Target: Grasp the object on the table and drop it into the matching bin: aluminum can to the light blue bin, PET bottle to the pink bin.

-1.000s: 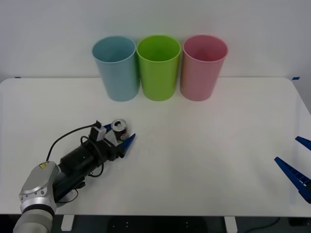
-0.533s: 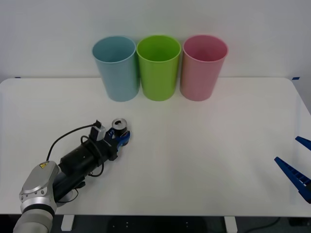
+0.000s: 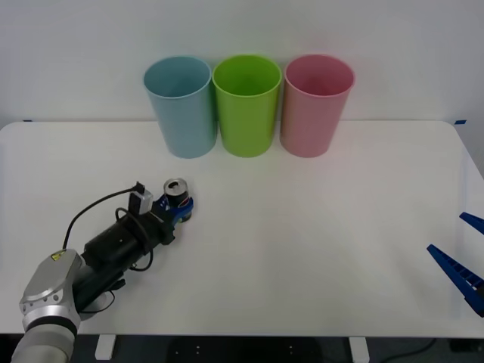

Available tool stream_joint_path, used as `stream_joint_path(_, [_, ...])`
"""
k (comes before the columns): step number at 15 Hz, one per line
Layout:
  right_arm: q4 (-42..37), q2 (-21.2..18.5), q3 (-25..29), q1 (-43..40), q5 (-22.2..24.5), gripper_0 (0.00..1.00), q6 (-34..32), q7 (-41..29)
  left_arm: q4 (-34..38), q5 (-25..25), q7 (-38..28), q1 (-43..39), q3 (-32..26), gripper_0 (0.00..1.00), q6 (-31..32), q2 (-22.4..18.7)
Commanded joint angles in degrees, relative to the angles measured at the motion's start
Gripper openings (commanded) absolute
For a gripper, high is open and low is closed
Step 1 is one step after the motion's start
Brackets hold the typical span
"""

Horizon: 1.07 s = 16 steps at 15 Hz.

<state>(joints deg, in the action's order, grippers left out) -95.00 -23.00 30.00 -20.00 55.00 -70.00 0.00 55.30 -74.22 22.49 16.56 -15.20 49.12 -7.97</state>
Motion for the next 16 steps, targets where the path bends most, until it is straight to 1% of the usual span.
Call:
stream_joint_path(1, [0.0, 0.0, 0.0, 0.0, 0.0, 1.00, 0.0, 0.0, 0.1, 3.2, -0.5, -0.2, 0.0, 0.00, 1.4, -2.8])
stream_joint_path(7, [0.0, 0.0, 0.0, 0.0, 0.0, 1.00, 0.0, 0.0, 1.2, 10.8, -1.5, -0.4, 0.0, 0.00, 3.4, -8.5])
stream_joint_path(12, [0.0, 0.0, 0.0, 0.0, 0.0, 1.00, 0.0, 0.0, 4.8, 13.3, -3.8, -0.5, -1.4, 0.00, 3.4, -11.1])
stream_joint_path(13, [0.0, 0.0, 0.0, 0.0, 0.0, 1.00, 0.0, 0.0, 5.6, 13.7, -5.0, -0.4, -1.4, 0.00, 3.3, -12.0])
stream_joint_path(16, [0.0, 0.0, 0.0, 0.0, 0.0, 1.00, 0.0, 0.0, 9.8, 13.7, -12.2, -0.4, -1.7, 0.00, 2.8, -13.8])
